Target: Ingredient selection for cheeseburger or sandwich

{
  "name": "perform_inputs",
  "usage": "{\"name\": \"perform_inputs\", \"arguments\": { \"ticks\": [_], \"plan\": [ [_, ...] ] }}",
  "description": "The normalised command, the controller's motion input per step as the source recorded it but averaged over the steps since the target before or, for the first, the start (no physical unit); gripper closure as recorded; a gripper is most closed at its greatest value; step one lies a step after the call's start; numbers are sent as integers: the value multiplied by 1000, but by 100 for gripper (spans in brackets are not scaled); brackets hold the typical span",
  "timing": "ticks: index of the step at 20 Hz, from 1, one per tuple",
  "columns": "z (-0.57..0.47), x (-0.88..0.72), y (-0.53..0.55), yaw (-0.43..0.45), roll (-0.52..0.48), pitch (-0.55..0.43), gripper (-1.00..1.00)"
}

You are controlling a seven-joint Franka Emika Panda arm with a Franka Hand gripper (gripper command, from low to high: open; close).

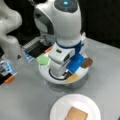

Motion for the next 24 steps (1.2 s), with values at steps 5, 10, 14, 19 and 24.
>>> {"name": "perform_inputs", "arguments": {
  "ticks": [5,10,14,19,24],
  "plan": [
    [-56,-431,209,-73,-206,-31,-100],
    [-89,-430,239,-113,-193,-78,-100],
    [-104,-551,336,2,-195,-60,-100],
    [-133,-494,199,112,-153,-64,-100],
    [-171,-348,15,151,-83,-128,-100]
  ]
}}
